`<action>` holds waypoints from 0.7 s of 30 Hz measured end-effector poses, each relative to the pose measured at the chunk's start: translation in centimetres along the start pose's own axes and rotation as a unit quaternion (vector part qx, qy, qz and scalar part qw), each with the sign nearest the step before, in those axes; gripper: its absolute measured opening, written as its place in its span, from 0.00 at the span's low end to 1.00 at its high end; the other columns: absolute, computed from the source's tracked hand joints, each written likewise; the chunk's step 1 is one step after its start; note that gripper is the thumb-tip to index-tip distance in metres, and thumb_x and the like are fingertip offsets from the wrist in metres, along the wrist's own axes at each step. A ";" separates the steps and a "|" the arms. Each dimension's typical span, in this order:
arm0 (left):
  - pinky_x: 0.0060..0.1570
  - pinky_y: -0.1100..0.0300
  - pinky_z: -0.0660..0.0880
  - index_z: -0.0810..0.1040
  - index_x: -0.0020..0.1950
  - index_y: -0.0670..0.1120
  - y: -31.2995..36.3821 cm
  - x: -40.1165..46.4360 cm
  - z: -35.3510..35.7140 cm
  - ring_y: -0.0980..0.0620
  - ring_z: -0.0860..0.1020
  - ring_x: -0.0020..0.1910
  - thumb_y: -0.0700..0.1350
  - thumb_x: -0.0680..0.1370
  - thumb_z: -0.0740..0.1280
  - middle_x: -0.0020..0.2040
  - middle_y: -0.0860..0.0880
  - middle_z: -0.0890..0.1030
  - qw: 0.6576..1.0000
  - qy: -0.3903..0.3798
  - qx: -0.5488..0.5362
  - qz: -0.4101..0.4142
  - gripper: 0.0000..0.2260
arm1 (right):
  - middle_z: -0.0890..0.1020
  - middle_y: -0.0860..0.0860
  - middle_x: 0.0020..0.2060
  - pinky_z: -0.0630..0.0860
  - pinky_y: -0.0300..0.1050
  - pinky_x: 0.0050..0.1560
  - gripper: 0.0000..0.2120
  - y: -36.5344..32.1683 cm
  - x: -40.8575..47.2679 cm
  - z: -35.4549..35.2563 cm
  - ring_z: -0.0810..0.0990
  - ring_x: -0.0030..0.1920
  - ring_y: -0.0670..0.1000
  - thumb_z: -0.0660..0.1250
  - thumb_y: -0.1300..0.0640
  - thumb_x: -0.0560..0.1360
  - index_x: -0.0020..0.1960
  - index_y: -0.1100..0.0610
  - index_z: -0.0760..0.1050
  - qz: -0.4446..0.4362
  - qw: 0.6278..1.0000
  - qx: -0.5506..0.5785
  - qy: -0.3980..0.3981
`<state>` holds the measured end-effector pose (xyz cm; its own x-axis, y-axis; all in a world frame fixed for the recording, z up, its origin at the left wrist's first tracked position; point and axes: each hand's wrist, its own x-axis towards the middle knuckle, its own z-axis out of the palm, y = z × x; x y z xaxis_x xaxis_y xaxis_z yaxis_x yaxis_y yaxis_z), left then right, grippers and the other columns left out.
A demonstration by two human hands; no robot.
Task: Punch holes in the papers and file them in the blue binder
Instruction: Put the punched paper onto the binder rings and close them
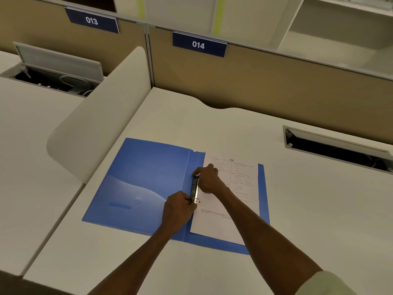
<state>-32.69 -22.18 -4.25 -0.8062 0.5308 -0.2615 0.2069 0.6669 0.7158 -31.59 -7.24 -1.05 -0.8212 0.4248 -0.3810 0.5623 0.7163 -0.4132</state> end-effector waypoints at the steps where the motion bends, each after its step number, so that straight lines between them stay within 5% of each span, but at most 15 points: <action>1: 0.32 0.73 0.64 0.81 0.48 0.42 0.0 -0.1 0.0 0.56 0.74 0.35 0.49 0.74 0.71 0.44 0.46 0.84 1.000 0.003 -0.002 0.001 0.10 | 0.72 0.59 0.59 0.64 0.48 0.58 0.20 -0.1 0.1 -0.2 0.65 0.63 0.60 0.59 0.68 0.75 0.66 0.57 0.72 -0.005 1.000 0.012 0.003; 8: 0.37 0.71 0.69 0.80 0.47 0.43 0.1 -0.8 -0.4 0.54 0.77 0.39 0.47 0.74 0.71 0.44 0.46 0.83 0.999 0.027 -0.010 0.038 0.08 | 0.81 0.56 0.58 0.68 0.54 0.66 0.15 0.2 0.1 -1.2 0.74 0.61 0.57 0.63 0.71 0.72 0.54 0.60 0.79 -0.004 0.995 0.086 0.047; 15: 0.49 0.65 0.74 0.81 0.53 0.42 0.6 -1.8 0.0 0.53 0.77 0.44 0.49 0.75 0.71 0.48 0.45 0.82 0.994 0.025 -0.022 0.100 0.12 | 0.81 0.55 0.56 0.70 0.42 0.47 0.18 1.4 -1.1 -1.6 0.78 0.54 0.54 0.60 0.74 0.70 0.53 0.60 0.80 0.015 0.985 0.153 0.076; 21: 0.54 0.61 0.74 0.78 0.57 0.44 0.6 -2.5 0.5 0.48 0.79 0.52 0.53 0.72 0.72 0.53 0.46 0.80 0.995 -0.017 -0.038 0.094 0.19 | 0.80 0.57 0.56 0.71 0.39 0.47 0.18 2.6 -1.9 -1.3 0.78 0.56 0.54 0.62 0.73 0.71 0.57 0.59 0.78 0.036 0.981 0.164 0.093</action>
<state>-30.23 -22.80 -3.47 -0.7381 0.6602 -0.1390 0.3088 0.5138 0.8004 -28.74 -5.43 -0.30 -0.7650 0.5825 -0.2746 0.5952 0.4768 -0.6468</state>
